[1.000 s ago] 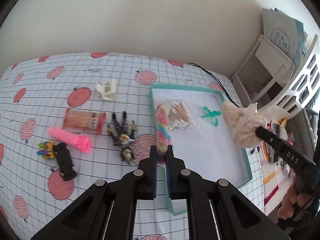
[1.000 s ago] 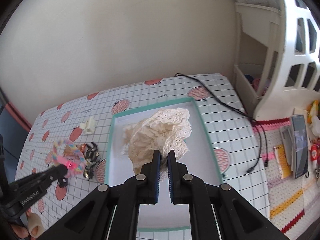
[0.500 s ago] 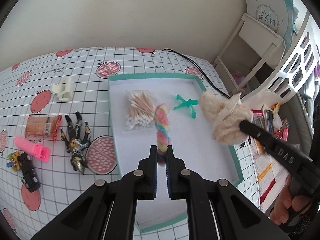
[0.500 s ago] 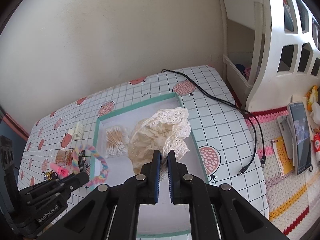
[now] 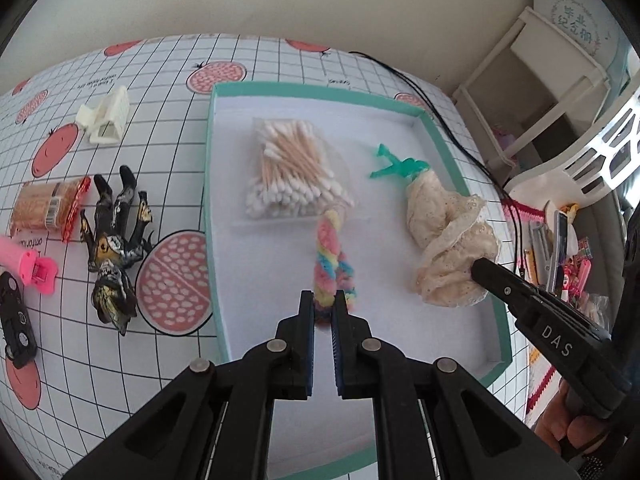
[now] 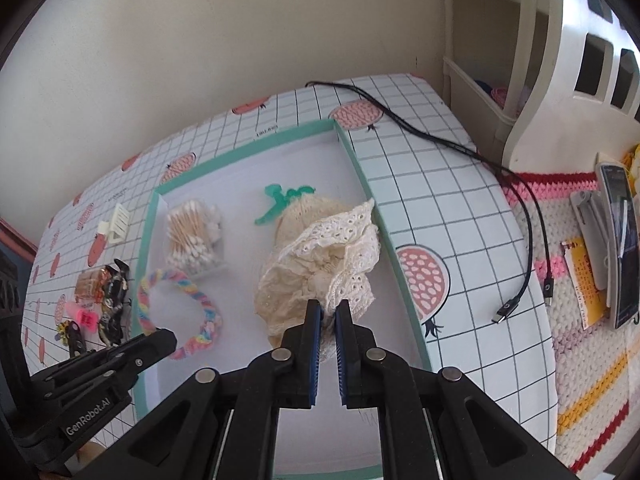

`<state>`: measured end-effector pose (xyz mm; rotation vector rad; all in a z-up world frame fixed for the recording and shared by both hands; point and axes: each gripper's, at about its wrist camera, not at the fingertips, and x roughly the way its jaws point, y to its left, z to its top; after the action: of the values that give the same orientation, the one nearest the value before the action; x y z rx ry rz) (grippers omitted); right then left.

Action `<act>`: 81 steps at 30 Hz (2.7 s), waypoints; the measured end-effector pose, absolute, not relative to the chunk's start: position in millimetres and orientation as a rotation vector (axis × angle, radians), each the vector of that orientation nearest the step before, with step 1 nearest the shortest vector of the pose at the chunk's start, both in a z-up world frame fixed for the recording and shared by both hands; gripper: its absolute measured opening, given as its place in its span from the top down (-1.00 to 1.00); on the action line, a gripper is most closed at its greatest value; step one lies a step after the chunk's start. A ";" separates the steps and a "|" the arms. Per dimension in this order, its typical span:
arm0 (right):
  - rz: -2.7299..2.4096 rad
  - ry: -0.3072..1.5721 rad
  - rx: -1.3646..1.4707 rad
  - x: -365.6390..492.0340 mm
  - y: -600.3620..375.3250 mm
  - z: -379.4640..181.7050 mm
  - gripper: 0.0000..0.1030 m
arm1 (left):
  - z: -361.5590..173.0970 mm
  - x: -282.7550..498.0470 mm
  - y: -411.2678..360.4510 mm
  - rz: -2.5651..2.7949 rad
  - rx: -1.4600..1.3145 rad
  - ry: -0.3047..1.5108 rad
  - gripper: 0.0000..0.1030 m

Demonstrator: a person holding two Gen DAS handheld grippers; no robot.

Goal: Organize objects
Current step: 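Carry the rainbow ring with the left gripper while the right carries the lace cloth into the tray, then open both grippers to release the ring and lace cloth in the tray, then lift both grippers away from the tray, then move the left gripper toward the block toy while the right moves toward the robot figure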

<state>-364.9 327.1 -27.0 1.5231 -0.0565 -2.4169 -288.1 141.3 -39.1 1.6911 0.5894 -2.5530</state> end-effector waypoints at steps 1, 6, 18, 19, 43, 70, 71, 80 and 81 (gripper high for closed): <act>-2.411 -0.052 1.535 -365.1 326.2 -29.5 0.86 | -40.6 -287.8 141.5 -2.544 1.697 0.584 0.85; -2.405 -0.013 1.563 -363.9 321.0 -34.6 0.85 | -44.2 -285.3 144.8 -2.516 1.721 0.535 0.85; -2.404 0.026 1.608 -365.2 319.6 -37.6 0.79 | -45.9 -278.7 147.8 -2.485 1.741 0.483 0.84; -2.403 0.026 1.608 -365.2 319.3 -37.1 0.79 | -45.3 -277.8 148.1 -2.485 1.743 0.477 0.84; -2.476 0.240 1.532 -343.5 301.6 5.0 0.29 | 6.9 -261.4 143.2 -2.512 1.601 0.315 -0.12; -2.507 0.282 1.515 -341.0 303.1 10.3 -0.70 | -1.9 -251.9 109.6 -2.290 1.371 0.085 -0.79; -2.507 0.282 1.513 -340.9 302.5 10.4 -0.76 | -2.3 -251.9 109.0 -2.289 1.373 0.091 -0.80; -2.513 0.284 1.491 -339.7 300.3 10.7 -1.00 | -1.9 -250.4 106.0 -2.292 1.368 0.129 -0.96; -2.512 0.283 1.492 -339.9 300.4 10.5 -1.00 | -1.7 -250.3 104.8 -2.294 1.367 0.138 -0.97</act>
<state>-339.9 300.4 10.5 1.4919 0.2832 -2.5124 -250.3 104.8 -1.7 1.3666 0.1378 -2.2938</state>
